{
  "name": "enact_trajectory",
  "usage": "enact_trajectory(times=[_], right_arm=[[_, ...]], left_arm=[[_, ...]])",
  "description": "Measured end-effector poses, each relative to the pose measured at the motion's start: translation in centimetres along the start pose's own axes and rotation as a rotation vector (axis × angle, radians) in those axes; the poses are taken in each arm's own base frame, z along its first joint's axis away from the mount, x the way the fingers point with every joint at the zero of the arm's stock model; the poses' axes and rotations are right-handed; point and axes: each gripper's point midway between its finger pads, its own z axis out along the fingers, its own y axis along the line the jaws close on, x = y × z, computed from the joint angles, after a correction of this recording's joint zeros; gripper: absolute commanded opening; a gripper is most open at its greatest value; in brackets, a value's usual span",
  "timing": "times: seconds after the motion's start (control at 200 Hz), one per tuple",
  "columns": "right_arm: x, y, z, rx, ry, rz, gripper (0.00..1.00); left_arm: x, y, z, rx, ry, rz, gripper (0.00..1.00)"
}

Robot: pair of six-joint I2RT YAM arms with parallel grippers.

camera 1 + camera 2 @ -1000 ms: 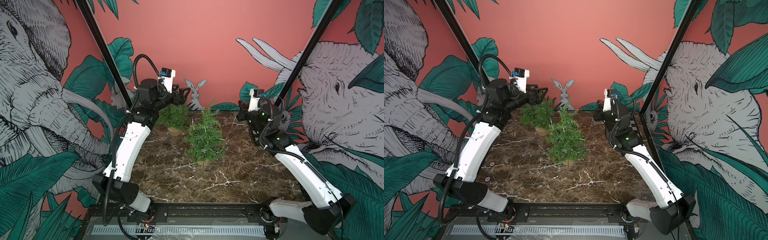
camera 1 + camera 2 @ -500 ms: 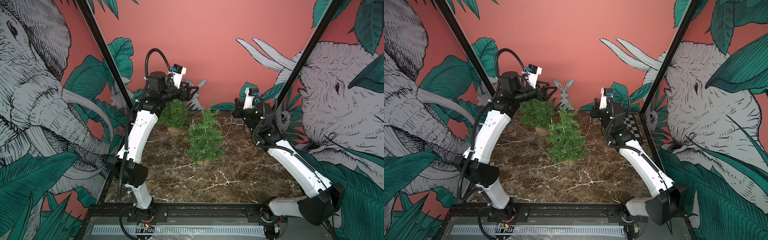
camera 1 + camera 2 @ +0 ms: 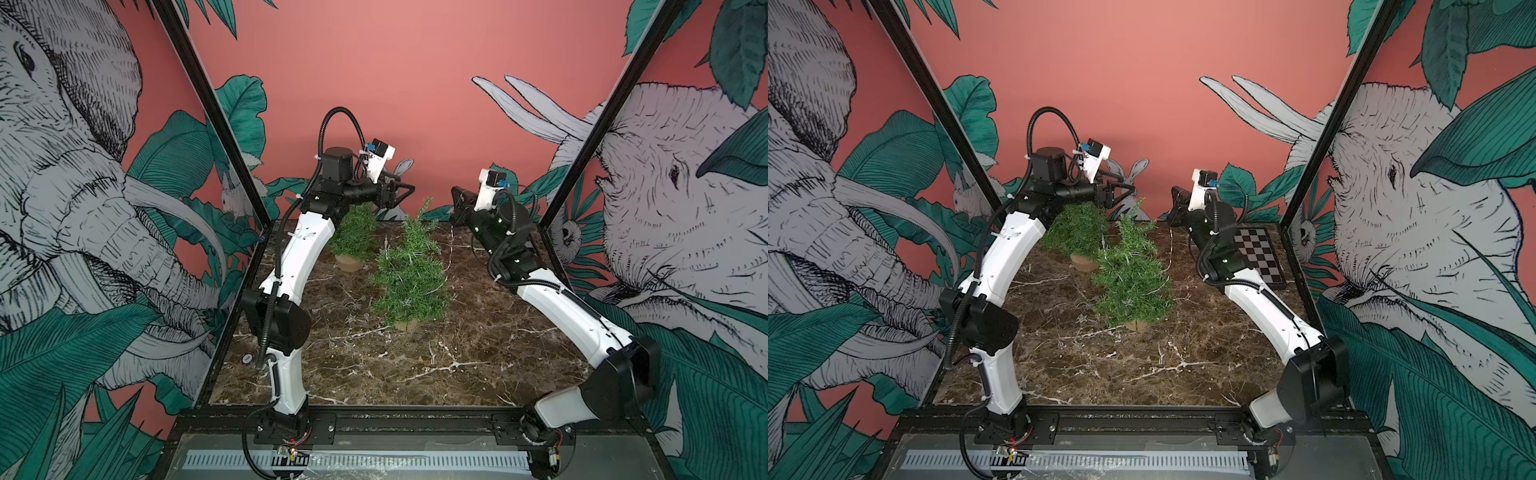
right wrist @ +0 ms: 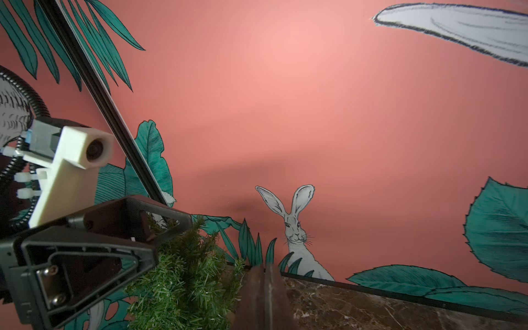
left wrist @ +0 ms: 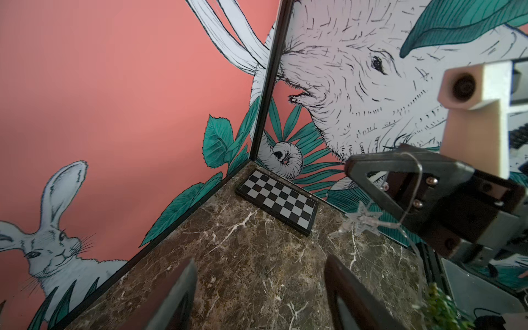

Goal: Wrap string light around the christmas tree
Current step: Wrap the light string around the Christmas tree.

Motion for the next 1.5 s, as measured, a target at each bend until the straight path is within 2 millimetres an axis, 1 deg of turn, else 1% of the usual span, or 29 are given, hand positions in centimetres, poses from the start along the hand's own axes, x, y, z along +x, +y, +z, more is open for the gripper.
enact_trajectory(times=[0.17, 0.37, 0.45, 0.635, 0.695, 0.845, 1.0, 1.045, 1.18, 1.345, 1.501], right_arm=[[-0.1, 1.2, 1.5, -0.078, -0.022, 0.062, 0.00], [-1.8, 2.4, 2.0, -0.140, -0.072, 0.104, 0.00], [-2.8, 2.9, 1.9, -0.163, -0.096, 0.118, 0.00], [-4.3, 3.9, 2.1, -0.213, -0.139, 0.152, 0.00], [-4.4, 4.1, 2.3, -0.225, -0.145, 0.164, 0.00], [-3.4, 4.0, 2.8, -0.238, -0.126, 0.188, 0.00], [-3.0, 4.0, 3.0, -0.246, -0.115, 0.205, 0.00], [-3.1, 4.1, 3.0, -0.249, -0.117, 0.212, 0.00], [-3.3, 4.3, 2.9, -0.263, -0.124, 0.231, 0.00], [-3.2, 4.8, 2.8, -0.279, -0.117, 0.243, 0.00], [-3.3, 5.3, 2.8, -0.293, -0.116, 0.249, 0.00]], left_arm=[[0.4, -1.5, 1.2, 0.083, 0.000, 0.004, 0.82], [0.0, -2.7, 1.3, 0.160, -0.026, 0.019, 0.86], [0.4, -2.9, 1.5, 0.184, -0.023, 0.016, 0.87], [2.1, -3.1, 2.1, 0.216, 0.003, -0.007, 0.88], [2.2, -3.6, 2.2, 0.229, 0.003, -0.004, 0.88], [1.7, -4.8, 2.6, 0.273, -0.016, 0.023, 0.86], [1.3, -5.7, 2.7, 0.308, -0.031, 0.033, 0.82], [1.3, -5.8, 2.7, 0.313, -0.034, 0.035, 0.80], [1.1, -5.8, 2.7, 0.317, -0.040, 0.039, 0.77], [1.1, -6.0, 2.8, 0.322, -0.041, 0.041, 0.73], [1.2, -6.4, 3.1, 0.323, -0.040, 0.055, 0.73]])
